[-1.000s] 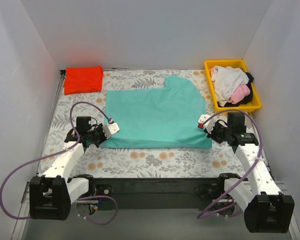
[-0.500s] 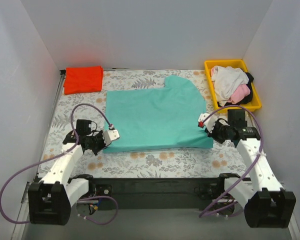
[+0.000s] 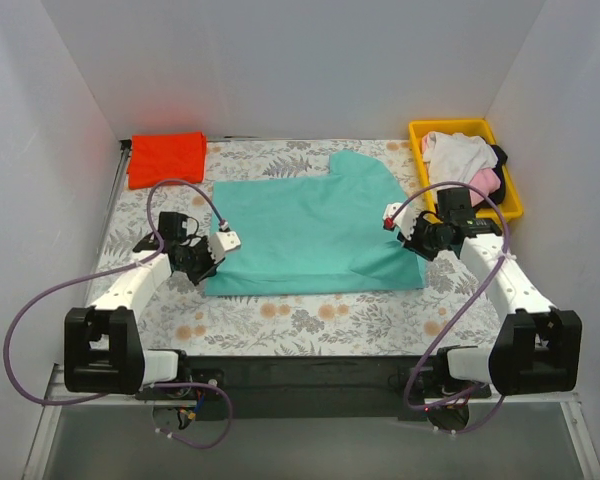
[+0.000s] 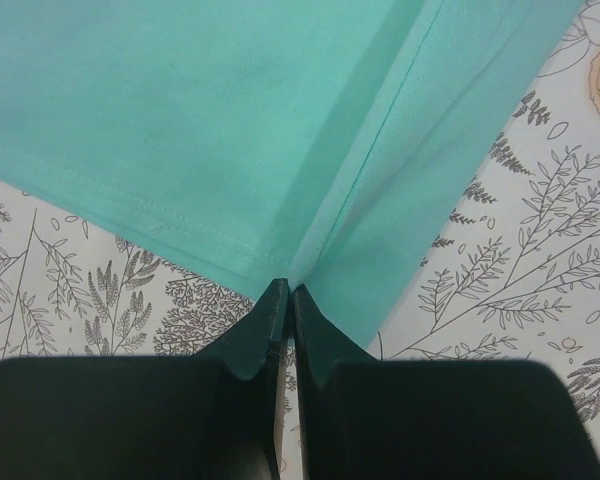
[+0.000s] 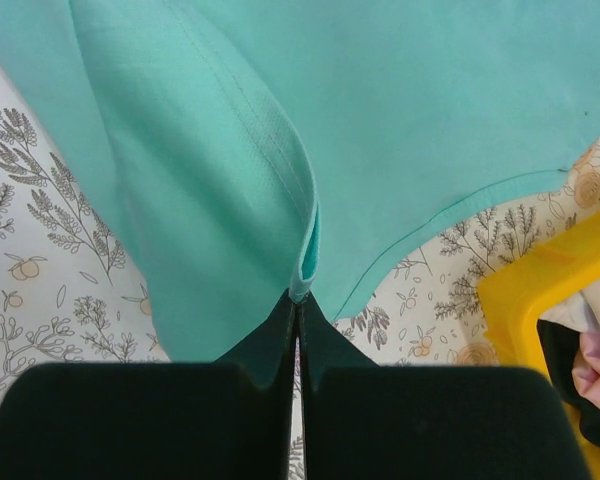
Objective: Fold and stack the t-shirts
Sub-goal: Fold the tshirt
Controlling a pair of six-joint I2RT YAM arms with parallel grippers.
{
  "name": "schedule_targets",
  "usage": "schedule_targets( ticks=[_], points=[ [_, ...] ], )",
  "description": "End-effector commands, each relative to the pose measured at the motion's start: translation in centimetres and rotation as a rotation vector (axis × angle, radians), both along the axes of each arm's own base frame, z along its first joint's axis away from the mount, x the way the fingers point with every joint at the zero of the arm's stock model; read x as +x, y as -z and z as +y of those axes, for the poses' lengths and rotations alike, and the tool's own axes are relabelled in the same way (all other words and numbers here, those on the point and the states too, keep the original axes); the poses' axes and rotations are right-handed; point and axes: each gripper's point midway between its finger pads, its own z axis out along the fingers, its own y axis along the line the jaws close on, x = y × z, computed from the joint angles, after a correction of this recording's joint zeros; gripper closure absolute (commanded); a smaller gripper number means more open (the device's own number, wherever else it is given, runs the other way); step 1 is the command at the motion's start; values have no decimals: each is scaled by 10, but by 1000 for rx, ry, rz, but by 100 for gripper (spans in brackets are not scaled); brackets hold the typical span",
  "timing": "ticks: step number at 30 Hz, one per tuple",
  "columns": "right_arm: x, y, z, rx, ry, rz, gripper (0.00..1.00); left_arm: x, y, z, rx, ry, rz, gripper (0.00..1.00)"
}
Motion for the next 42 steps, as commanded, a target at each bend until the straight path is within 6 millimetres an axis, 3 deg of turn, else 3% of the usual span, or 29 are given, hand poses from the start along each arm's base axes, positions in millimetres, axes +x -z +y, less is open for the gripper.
schedule_targets(
  ticks=[1, 5, 11, 17, 30, 42],
  points=[
    [29, -16, 3, -25, -23, -86, 99, 17, -7, 5, 16, -28, -41, 100],
    [39, -9, 0, -48, -11, -74, 99, 23, -7, 6, 14, -33, -42, 100],
    [57, -16, 4, -39, -9, -93, 99, 33, -5, 8, 16, -55, -29, 100],
    [66, -5, 4, -50, -8, -69, 99, 45, -6, 8, 13, -63, -36, 100],
    [88, 5, 18, -44, -2, -59, 99, 51, 2, 16, 36, -88, -38, 100],
    [101, 18, 18, -66, 20, -57, 99, 56, 6, 20, 42, -106, -37, 100]
  ],
)
